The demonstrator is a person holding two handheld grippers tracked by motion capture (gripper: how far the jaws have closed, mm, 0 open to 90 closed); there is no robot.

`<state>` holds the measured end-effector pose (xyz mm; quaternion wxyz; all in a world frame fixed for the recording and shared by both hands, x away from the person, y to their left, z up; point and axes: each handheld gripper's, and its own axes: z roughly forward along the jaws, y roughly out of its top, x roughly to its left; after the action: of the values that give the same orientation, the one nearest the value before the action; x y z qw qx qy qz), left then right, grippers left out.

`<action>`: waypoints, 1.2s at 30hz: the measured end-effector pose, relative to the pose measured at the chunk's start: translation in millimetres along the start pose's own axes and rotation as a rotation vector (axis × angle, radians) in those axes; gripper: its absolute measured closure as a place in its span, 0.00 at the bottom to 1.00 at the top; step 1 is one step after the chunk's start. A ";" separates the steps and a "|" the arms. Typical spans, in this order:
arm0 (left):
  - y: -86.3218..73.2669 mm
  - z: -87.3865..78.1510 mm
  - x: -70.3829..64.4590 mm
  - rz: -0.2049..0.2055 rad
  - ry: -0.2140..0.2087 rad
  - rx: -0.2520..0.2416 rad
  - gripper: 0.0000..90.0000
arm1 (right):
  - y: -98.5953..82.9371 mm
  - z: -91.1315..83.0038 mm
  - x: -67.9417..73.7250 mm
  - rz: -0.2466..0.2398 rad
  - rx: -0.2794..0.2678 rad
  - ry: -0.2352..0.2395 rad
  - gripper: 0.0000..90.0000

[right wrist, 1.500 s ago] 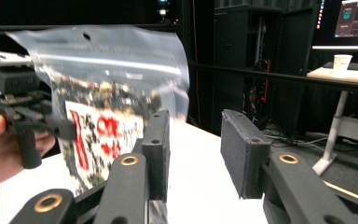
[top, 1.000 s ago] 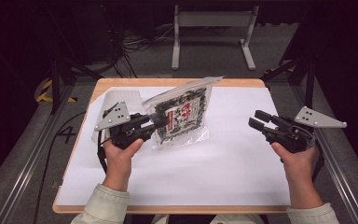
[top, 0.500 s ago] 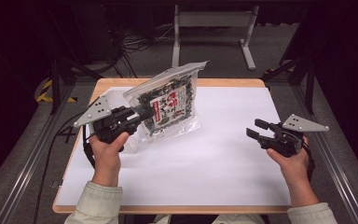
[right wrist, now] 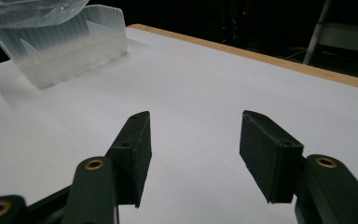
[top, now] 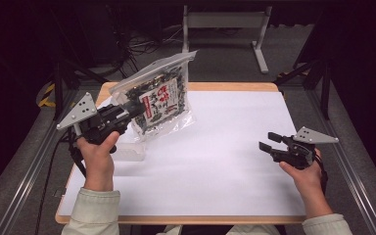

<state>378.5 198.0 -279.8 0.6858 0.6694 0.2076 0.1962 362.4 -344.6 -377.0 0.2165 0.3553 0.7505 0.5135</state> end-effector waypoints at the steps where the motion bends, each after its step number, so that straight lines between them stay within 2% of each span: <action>1: -0.1 -1.4 1.9 -0.006 0.006 -0.001 0.83 | -0.8 -1.1 0.0 0.002 0.002 -0.003 0.49; 10: -3.2 -10.6 16.3 0.008 0.065 -0.014 0.83 | -5.2 -1.8 -1.8 0.015 0.010 -0.004 0.49; 13: -4.0 -13.3 19.1 0.024 0.095 -0.006 0.83 | -6.0 0.1 -1.4 0.014 0.018 -0.001 0.49; 19: -7.9 -19.3 27.6 0.030 0.141 0.000 0.83 | -6.1 1.3 -0.6 0.014 0.018 0.008 0.49; 24: -13.1 -25.6 37.6 0.014 0.166 0.000 0.83 | -6.4 1.1 -1.1 0.017 0.019 0.007 0.49; 29: -16.9 -28.9 45.0 0.034 0.203 0.013 0.83 | -7.1 2.3 -0.9 0.022 0.021 0.009 0.49; 36: -23.0 -34.3 53.7 0.009 0.220 -0.006 0.83 | -8.1 4.4 -0.2 0.025 0.027 0.014 0.48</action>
<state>404.5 255.5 -304.6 0.6602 0.6425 0.2780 0.2719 362.9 -343.8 -386.2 0.1999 0.3638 0.7545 0.5083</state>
